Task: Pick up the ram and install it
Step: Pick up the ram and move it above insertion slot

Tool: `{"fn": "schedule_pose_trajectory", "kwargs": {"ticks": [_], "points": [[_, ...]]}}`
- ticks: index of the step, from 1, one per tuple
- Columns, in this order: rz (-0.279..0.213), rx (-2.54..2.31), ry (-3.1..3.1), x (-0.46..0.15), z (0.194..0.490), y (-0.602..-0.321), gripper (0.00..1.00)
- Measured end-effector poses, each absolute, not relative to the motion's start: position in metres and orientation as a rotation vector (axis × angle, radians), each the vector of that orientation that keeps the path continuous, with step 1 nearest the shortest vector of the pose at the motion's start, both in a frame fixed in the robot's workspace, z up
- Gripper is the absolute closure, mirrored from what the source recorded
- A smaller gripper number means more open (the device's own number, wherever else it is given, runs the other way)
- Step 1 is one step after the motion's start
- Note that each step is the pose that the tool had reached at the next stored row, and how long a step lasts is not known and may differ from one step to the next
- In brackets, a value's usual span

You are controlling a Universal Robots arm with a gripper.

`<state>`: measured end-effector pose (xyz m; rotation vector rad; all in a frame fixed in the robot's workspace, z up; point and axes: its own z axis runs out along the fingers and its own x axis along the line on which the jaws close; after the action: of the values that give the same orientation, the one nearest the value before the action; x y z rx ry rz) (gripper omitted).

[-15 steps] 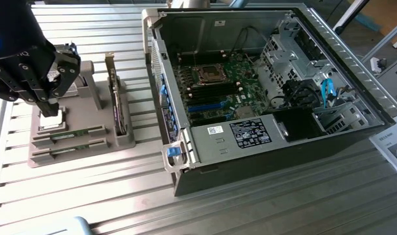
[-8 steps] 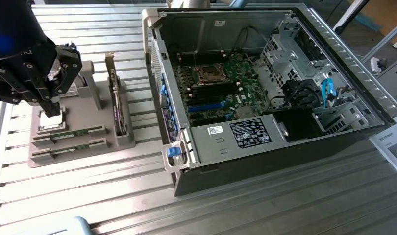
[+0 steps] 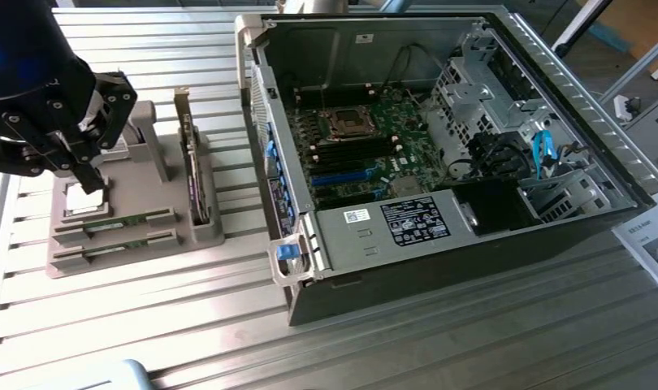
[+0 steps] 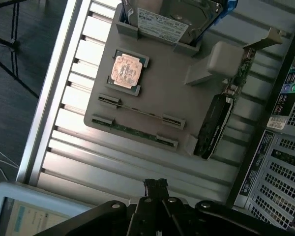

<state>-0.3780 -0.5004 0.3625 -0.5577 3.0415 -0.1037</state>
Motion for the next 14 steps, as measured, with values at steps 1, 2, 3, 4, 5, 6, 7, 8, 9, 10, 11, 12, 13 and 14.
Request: {"fn": "schedule_pose_trajectory", "kwargs": {"ticks": [1, 2, 3, 4, 5, 6, 7, 8, 9, 10, 11, 12, 13, 14], "points": [[-0.103, -0.583, 3.036, -0.3781, 0.3625, -0.5004, 0.90], [-0.103, -0.604, 3.032, -0.3781, 0.3625, -0.5004, 0.90], [-0.102, -0.628, 3.026, -0.3780, 0.3624, -0.5004, 0.90], [-0.101, -0.644, 3.023, -0.3780, 0.3624, -0.5004, 0.90], [-0.100, -0.687, 3.012, -0.3780, 0.3623, -0.5004, 0.90], [-0.099, -0.721, 3.004, -0.3780, 0.3623, -0.5004, 0.90], [-0.099, -0.743, 2.998, -0.3781, 0.3622, -0.5004, 0.90], [-0.098, -0.767, 2.991, -0.3780, 0.3621, -0.5004, 0.90], [-0.097, -0.796, 2.983, -0.3780, 0.3621, -0.5004, 0.90], [-0.097, -0.817, 2.977, -0.3780, 0.3620, -0.5004, 0.90], [-0.096, -0.857, 2.964, -0.3780, 0.3619, -0.5004, 0.90], [-0.095, -0.886, 2.956, -0.3780, 0.3619, -0.5004, 0.90], [-0.094, -0.908, 2.948, -0.3780, 0.3618, -0.5004, 0.90], [-0.093, -0.944, 2.936, -0.3780, 0.3617, -0.5004, 0.90]]}}
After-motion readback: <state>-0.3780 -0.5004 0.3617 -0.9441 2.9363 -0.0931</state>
